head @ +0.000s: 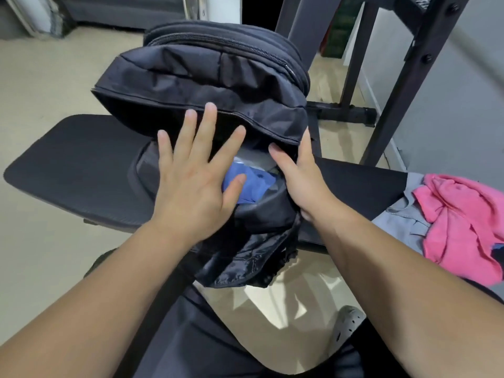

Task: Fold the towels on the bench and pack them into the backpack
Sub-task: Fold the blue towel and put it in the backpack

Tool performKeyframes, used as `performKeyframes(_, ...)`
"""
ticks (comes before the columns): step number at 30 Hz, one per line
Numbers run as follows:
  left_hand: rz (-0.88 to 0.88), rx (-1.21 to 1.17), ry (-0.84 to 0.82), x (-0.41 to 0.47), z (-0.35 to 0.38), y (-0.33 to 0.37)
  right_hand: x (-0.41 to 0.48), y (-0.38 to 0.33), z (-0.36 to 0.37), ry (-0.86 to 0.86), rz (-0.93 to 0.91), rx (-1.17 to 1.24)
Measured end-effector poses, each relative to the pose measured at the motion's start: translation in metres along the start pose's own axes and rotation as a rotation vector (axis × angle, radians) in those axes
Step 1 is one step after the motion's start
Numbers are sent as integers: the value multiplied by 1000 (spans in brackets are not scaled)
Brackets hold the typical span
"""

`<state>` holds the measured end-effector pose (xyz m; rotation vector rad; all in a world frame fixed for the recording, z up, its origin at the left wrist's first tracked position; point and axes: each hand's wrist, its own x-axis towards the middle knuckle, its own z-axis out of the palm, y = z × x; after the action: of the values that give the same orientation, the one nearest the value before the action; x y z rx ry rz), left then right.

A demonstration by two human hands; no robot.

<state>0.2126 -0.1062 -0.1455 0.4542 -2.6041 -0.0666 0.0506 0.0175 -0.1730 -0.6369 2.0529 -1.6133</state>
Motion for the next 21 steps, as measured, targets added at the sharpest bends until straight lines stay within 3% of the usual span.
performKeyframes(5,15,-6,-26,-13,16,-19,29,-4,44,-55,-60,12)
performKeyframes(9,75,31,56,-18,21,-46,52,-12,85,-67,-75,30)
performKeyframes(15,-124,228,122,-20,12,-91,74,-26,153,-114,-55,119)
performKeyframes(21,-311,380,108,-12,10,-132,99,-36,191,-289,-33,154)
